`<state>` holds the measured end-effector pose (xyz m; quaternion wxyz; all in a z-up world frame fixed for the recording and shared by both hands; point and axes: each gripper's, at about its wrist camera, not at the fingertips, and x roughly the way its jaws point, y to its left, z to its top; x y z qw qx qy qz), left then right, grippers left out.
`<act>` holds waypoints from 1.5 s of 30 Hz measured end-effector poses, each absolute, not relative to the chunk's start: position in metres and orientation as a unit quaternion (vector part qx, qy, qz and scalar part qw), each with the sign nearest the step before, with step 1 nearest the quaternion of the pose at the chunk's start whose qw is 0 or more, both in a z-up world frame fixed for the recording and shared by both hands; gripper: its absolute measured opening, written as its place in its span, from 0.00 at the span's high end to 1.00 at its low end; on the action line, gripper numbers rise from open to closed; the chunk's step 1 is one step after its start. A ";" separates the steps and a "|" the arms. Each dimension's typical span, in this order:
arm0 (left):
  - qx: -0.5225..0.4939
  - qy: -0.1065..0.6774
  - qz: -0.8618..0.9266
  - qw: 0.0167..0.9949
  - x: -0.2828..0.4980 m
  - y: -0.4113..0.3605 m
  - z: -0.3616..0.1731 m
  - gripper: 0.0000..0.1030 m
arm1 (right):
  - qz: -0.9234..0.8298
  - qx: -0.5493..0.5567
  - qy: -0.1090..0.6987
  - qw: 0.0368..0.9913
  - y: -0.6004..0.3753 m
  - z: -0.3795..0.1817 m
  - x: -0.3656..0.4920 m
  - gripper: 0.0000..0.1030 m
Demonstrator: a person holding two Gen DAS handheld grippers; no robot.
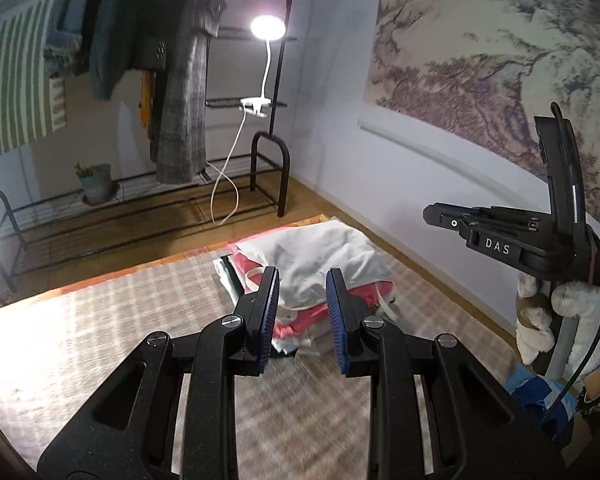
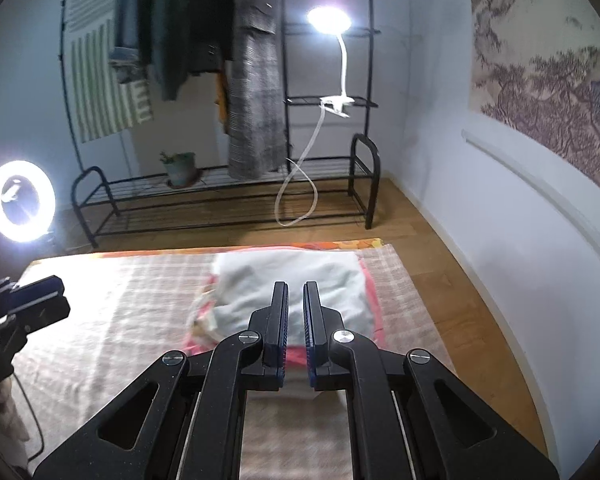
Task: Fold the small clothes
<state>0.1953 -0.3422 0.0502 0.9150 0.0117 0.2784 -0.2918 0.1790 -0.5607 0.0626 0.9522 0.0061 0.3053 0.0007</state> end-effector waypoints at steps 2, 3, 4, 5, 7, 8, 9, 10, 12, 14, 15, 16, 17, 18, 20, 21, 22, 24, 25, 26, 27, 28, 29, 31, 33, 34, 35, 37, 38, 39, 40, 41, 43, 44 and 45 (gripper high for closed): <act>0.017 0.269 -0.293 0.917 0.175 -0.331 0.060 0.77 | 0.002 0.006 0.301 0.954 -0.549 0.070 0.161 0.94; 0.018 0.264 -0.293 0.919 0.163 -0.324 0.064 0.77 | 0.002 0.005 0.298 0.954 -0.542 0.073 0.151 0.94; 0.017 0.261 -0.295 0.919 0.153 -0.317 0.068 0.73 | 0.002 0.005 0.295 0.956 -0.535 0.076 0.141 0.94; 0.016 0.258 -0.298 0.919 0.142 -0.310 0.072 0.64 | 0.004 0.005 0.292 0.956 -0.530 0.078 0.133 0.94; 0.016 0.247 -0.301 0.921 0.123 -0.298 0.078 0.58 | 0.004 0.008 0.287 0.958 -0.518 0.080 0.115 0.94; 0.018 0.242 -0.301 0.922 0.115 -0.293 0.080 0.58 | 0.006 0.009 0.287 0.958 -0.513 0.081 0.107 0.93; 0.018 0.240 -0.302 0.922 0.106 -0.287 0.082 0.58 | 0.007 0.010 0.286 0.958 -0.507 0.081 0.098 0.93; 0.017 0.239 -0.304 0.922 0.097 -0.280 0.082 0.58 | 0.006 0.009 0.285 0.959 -0.502 0.081 0.092 0.91; 0.014 0.239 -0.305 0.922 0.082 -0.268 0.083 0.58 | 0.006 0.009 0.281 0.960 -0.490 0.080 0.077 0.87; 0.012 0.239 -0.304 0.922 0.069 -0.256 0.082 0.50 | 0.009 0.010 0.278 0.960 -0.479 0.079 0.064 0.86; 0.010 0.237 -0.303 0.923 0.063 -0.249 0.081 0.48 | 0.007 0.009 0.276 0.961 -0.473 0.078 0.057 0.86; 0.009 0.235 -0.301 0.924 0.057 -0.242 0.079 0.45 | 0.005 0.008 0.274 0.962 -0.467 0.077 0.051 0.85; 0.009 0.234 -0.299 0.925 0.050 -0.236 0.077 0.44 | 0.002 0.008 0.272 0.962 -0.462 0.075 0.046 0.81; 0.010 0.235 -0.298 0.925 0.043 -0.228 0.074 0.44 | 0.001 0.009 0.271 0.963 -0.456 0.073 0.040 0.79; 0.010 0.239 -0.295 0.925 0.036 -0.218 0.068 0.38 | -0.001 0.010 0.270 0.963 -0.444 0.069 0.032 0.70; 0.008 0.241 -0.292 0.926 0.032 -0.211 0.064 0.36 | -0.003 0.011 0.268 0.963 -0.438 0.066 0.028 0.69; 0.008 0.241 -0.289 0.926 0.029 -0.206 0.061 0.33 | -0.006 0.010 0.267 0.964 -0.431 0.063 0.024 0.68; 0.010 0.241 -0.281 0.929 0.023 -0.195 0.054 0.30 | -0.010 0.009 0.263 0.965 -0.419 0.058 0.016 0.61; 0.013 0.241 -0.278 0.930 0.020 -0.190 0.051 0.29 | -0.010 0.009 0.261 0.965 -0.414 0.055 0.012 0.50; 0.015 0.241 -0.275 0.931 0.018 -0.187 0.047 0.26 | -0.011 0.007 0.259 0.966 -0.409 0.053 0.009 0.45; 0.017 0.240 -0.270 0.933 0.016 -0.183 0.043 0.25 | -0.014 0.004 0.257 0.966 -0.404 0.050 0.006 0.45; 0.018 0.238 -0.265 0.934 0.014 -0.178 0.039 0.22 | -0.017 0.001 0.256 0.967 -0.401 0.047 0.005 0.45; 0.019 0.239 -0.262 0.935 0.013 -0.175 0.036 0.20 | -0.020 -0.001 0.254 0.967 -0.397 0.044 0.004 0.45; 0.018 0.241 -0.255 0.936 0.013 -0.170 0.028 0.19 | -0.023 0.000 0.255 0.967 -0.392 0.041 0.003 0.43; 0.022 0.248 -0.250 0.936 0.014 -0.168 0.023 0.18 | -0.028 0.004 0.254 0.967 -0.390 0.037 0.004 0.37; 0.027 0.250 -0.247 0.936 0.015 -0.167 0.021 0.18 | -0.031 0.008 0.253 0.967 -0.389 0.036 0.003 0.34; 0.031 0.249 -0.243 0.937 0.015 -0.167 0.020 0.18 | -0.035 0.013 0.251 0.967 -0.390 0.034 0.004 0.31; 0.043 0.243 -0.231 0.941 0.013 -0.166 0.019 0.14 | -0.038 0.018 0.250 0.967 -0.389 0.030 0.003 0.28; 0.047 0.237 -0.227 0.943 0.011 -0.165 0.019 0.11 | -0.041 0.021 0.250 0.967 -0.390 0.028 0.004 0.27; 0.051 0.232 -0.225 0.945 0.009 -0.165 0.019 0.10 | -0.043 0.023 0.250 0.967 -0.390 0.026 0.004 0.26; 0.055 0.227 -0.223 0.946 0.007 -0.165 0.019 0.08 | -0.046 0.024 0.251 0.967 -0.390 0.025 0.005 0.23; 0.060 0.221 -0.219 0.948 0.004 -0.166 0.020 0.05 | -0.048 0.024 0.252 0.966 -0.390 0.024 0.005 0.22; 0.070 0.212 -0.212 0.951 0.001 -0.167 0.020 0.00 | -0.049 0.017 0.246 0.968 -0.389 0.025 0.003 0.22; 0.076 0.204 -0.207 0.954 -0.003 -0.168 0.020 0.00 | -0.049 0.013 0.244 0.969 -0.388 0.026 0.003 0.20; 0.080 0.200 -0.205 0.955 -0.003 -0.167 0.021 0.00 | -0.053 0.008 0.240 0.969 -0.388 0.026 0.002 0.19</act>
